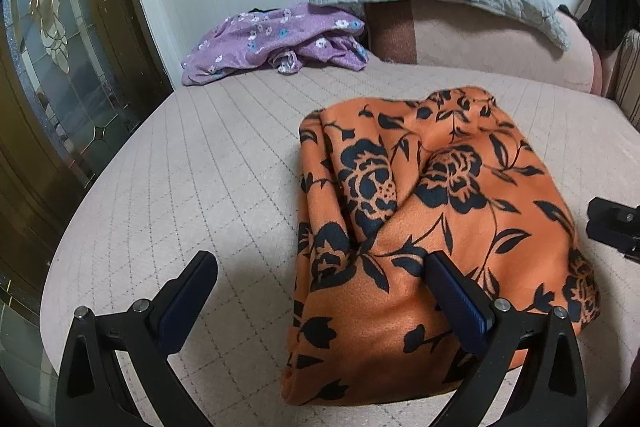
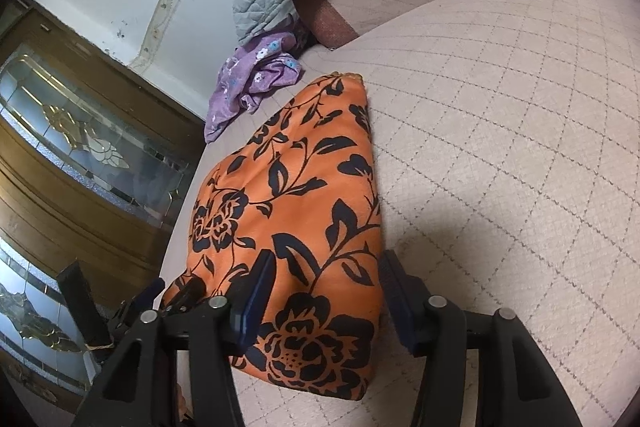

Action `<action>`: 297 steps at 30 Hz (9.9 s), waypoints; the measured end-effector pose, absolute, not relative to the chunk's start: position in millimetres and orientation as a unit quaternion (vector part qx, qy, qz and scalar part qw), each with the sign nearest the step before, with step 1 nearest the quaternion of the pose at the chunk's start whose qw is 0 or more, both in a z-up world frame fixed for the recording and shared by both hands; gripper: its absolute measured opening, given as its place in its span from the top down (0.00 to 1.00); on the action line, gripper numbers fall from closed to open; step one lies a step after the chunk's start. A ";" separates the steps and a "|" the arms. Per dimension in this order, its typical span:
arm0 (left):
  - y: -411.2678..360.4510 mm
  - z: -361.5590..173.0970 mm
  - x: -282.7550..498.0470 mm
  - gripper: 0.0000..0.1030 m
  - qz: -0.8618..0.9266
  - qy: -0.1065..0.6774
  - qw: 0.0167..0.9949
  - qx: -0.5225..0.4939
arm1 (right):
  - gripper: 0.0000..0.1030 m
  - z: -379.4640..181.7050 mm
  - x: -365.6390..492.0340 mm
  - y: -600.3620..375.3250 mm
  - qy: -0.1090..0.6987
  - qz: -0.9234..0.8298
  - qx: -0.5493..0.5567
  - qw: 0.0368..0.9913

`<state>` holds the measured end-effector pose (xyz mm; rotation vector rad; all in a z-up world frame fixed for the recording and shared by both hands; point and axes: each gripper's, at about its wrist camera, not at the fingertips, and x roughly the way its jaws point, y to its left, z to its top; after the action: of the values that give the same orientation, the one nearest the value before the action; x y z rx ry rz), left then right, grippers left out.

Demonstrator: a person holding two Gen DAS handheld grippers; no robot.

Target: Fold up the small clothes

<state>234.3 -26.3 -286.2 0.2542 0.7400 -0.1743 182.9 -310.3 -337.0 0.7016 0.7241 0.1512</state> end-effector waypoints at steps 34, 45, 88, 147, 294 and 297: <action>26.2 -311.1 273.8 0.00 -0.127 0.458 0.878 -0.057 | 0.30 -359.0 184.9 -329.1 0.358 0.064 0.415 0.834; 11.2 -300.1 264.3 0.00 -0.106 0.427 0.898 -0.004 | 0.30 -369.9 188.3 -325.0 0.370 0.064 0.417 0.828; -5.4 -325.6 281.3 0.12 -0.234 0.495 0.826 -0.133 | 0.30 -376.3 234.9 -299.1 0.377 0.120 0.401 0.826; -81.0 -215.9 75.7 0.15 -0.136 0.319 0.932 0.104 | 0.40 -285.7 -0.3 -325.6 0.316 -0.087 0.210 0.921; 16.4 -90.0 19.1 0.00 -0.051 0.226 0.972 0.040 | 0.31 -135.5 -36.4 -176.7 0.234 -0.103 0.004 0.967; 15.4 -85.7 13.3 0.00 -0.051 0.220 0.973 0.039 | 0.31 -131.4 -43.4 -176.8 0.228 -0.104 0.003 0.968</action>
<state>13.3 15.4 -85.7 0.0794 0.4435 -0.1032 -43.4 -176.8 -131.4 0.0070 0.4599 -0.2102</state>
